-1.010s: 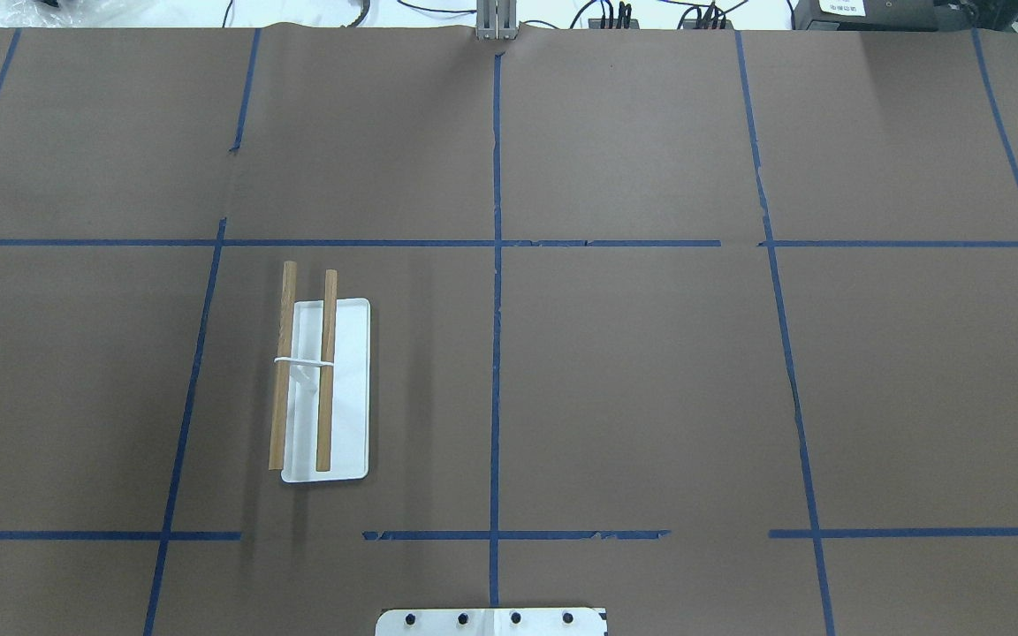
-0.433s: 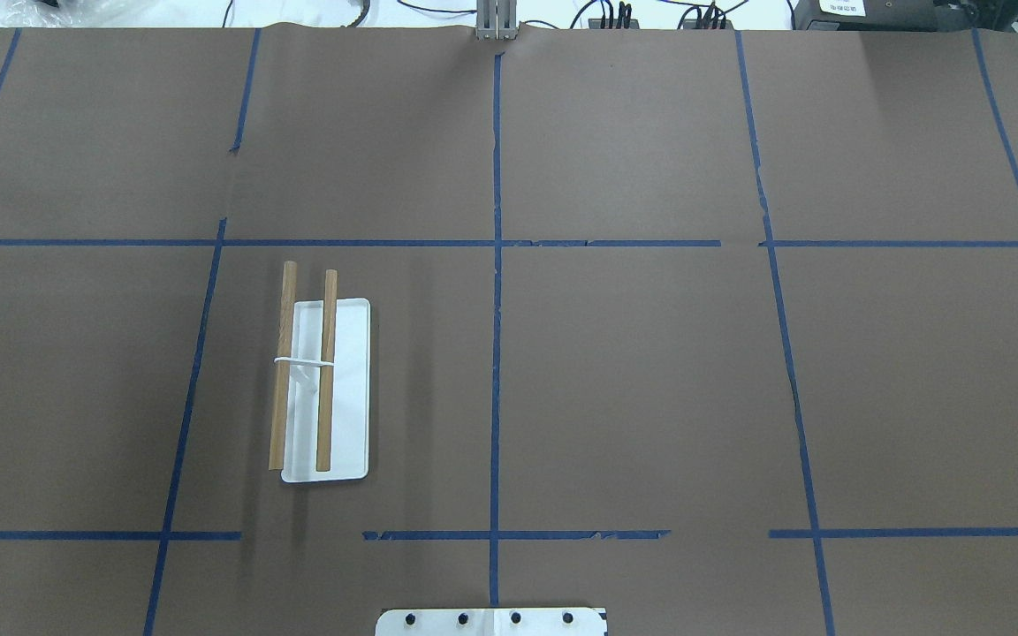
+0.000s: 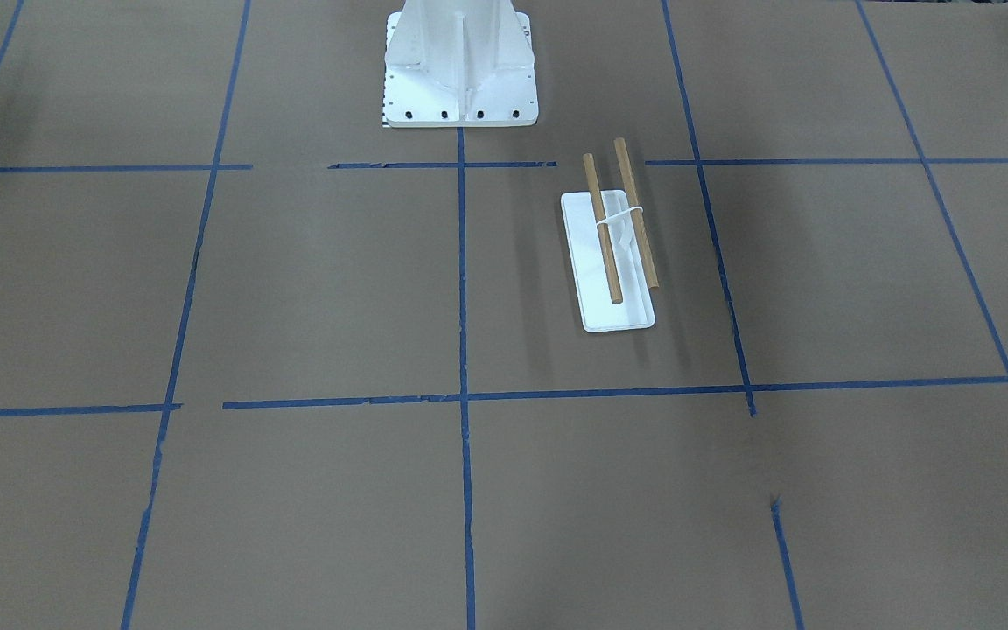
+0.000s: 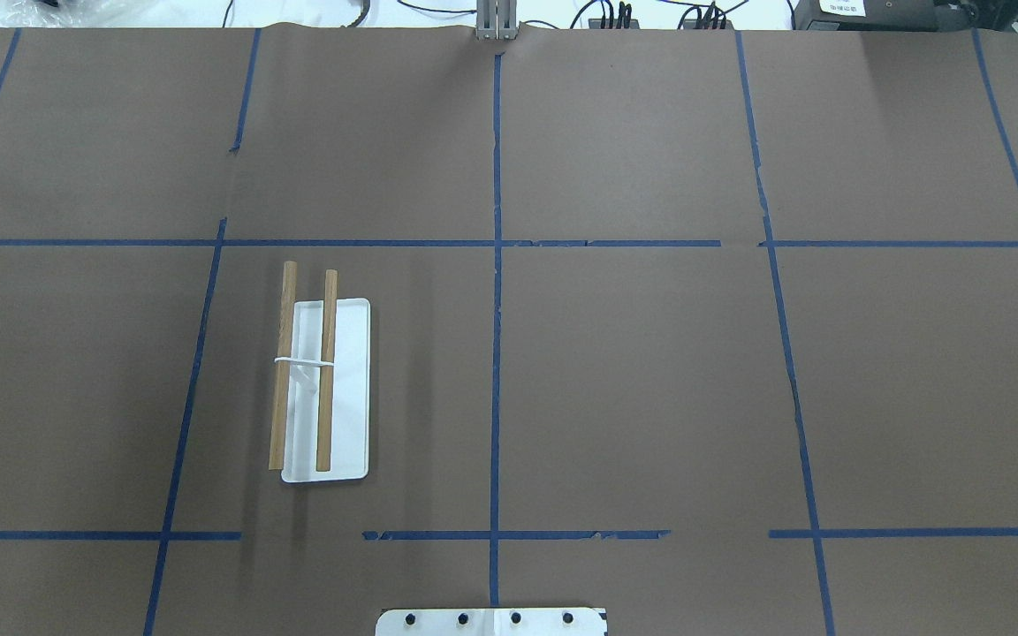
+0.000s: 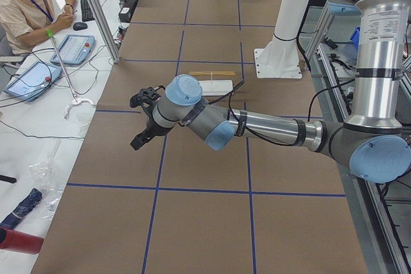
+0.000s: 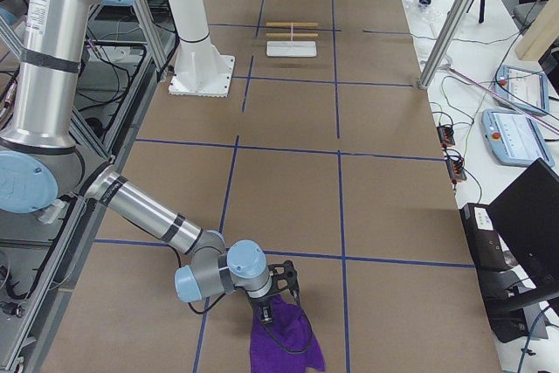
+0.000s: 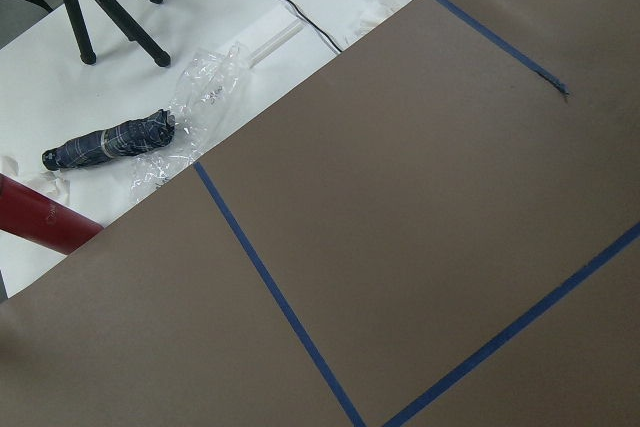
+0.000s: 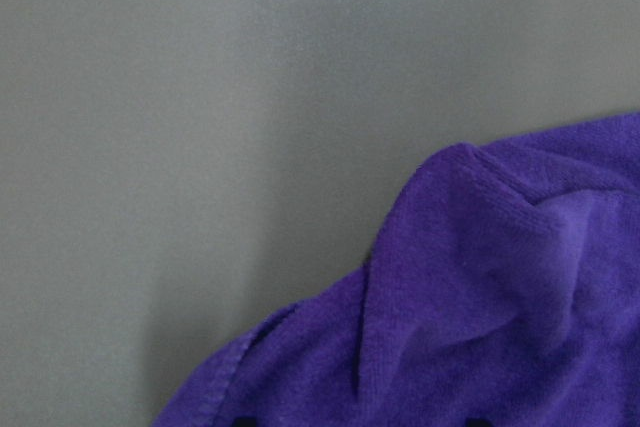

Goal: Hang towel on rack

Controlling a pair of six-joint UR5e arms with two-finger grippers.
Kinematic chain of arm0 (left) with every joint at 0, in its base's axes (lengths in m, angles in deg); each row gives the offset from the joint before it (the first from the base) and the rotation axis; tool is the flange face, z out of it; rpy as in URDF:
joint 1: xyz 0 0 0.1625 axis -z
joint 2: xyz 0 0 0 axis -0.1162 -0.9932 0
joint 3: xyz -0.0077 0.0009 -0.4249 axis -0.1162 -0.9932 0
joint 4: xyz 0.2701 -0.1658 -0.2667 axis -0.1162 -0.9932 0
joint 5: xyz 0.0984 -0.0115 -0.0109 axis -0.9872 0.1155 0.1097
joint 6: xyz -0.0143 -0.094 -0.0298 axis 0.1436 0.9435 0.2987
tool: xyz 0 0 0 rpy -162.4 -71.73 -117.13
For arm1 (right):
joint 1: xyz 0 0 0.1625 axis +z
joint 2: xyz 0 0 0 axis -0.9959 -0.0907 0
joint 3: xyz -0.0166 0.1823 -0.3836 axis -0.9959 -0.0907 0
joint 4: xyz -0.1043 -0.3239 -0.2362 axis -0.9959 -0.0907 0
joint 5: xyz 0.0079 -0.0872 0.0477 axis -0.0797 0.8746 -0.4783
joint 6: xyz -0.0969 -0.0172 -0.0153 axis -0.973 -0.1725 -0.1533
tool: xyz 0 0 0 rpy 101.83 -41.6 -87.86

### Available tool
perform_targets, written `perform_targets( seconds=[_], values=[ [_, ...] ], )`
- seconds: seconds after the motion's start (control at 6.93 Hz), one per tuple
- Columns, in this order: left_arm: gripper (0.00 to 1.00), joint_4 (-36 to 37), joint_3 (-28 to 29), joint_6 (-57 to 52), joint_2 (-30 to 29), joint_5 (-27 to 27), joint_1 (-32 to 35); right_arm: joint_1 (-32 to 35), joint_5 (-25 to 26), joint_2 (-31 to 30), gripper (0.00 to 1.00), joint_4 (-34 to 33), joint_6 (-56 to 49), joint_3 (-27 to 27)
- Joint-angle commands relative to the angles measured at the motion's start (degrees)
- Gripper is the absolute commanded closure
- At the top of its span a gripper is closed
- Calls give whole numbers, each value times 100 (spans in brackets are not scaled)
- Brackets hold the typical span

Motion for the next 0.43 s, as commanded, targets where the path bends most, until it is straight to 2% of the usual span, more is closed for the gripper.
perform_targets(
  seconds=[0.0, 0.29],
  values=[
    [0, -23, 5, 0, 0, 0, 0, -11, 11, 0, 99, 9, -41, -14],
    [0, -23, 5, 0, 0, 0, 0, -2, 3, 35, 100, 88, -226, 38]
  ],
)
